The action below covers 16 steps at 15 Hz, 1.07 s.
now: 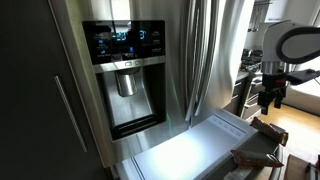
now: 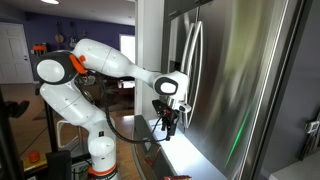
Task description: Move the candy bars to the far right end
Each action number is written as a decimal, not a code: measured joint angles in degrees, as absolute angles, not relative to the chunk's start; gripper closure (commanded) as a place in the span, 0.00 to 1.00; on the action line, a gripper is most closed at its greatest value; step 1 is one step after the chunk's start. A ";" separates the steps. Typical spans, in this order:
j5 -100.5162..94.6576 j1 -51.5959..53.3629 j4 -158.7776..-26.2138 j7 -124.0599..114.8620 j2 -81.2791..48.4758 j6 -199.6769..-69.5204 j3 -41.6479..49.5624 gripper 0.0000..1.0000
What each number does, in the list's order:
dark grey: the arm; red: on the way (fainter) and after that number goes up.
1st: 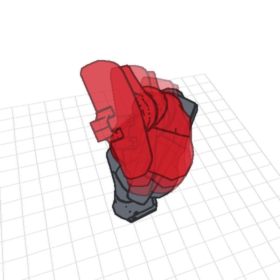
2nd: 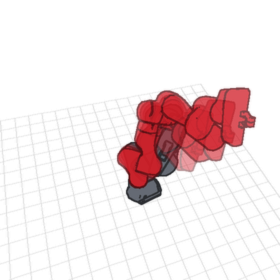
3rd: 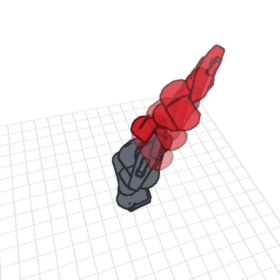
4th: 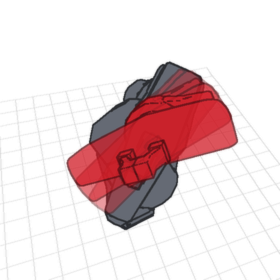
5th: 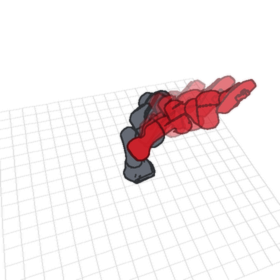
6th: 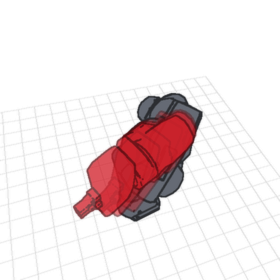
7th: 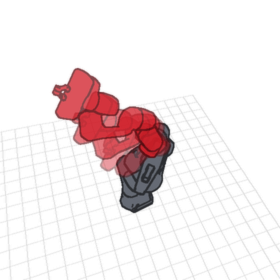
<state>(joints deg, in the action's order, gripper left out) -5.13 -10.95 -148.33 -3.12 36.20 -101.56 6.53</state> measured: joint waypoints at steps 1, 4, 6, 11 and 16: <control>-6.21 -11.46 -146.10 -0.14 36.20 -98.59 7.97 0.00; -9.35 -12.19 -140.45 5.45 35.49 -92.62 10.70 0.00; -10.92 -12.23 -137.81 6.01 34.64 -91.62 11.12 0.00; -11.58 -12.23 -133.60 5.98 32.30 -91.61 11.17 0.00; -11.58 -12.23 -131.74 5.99 31.23 -91.61 11.67 0.00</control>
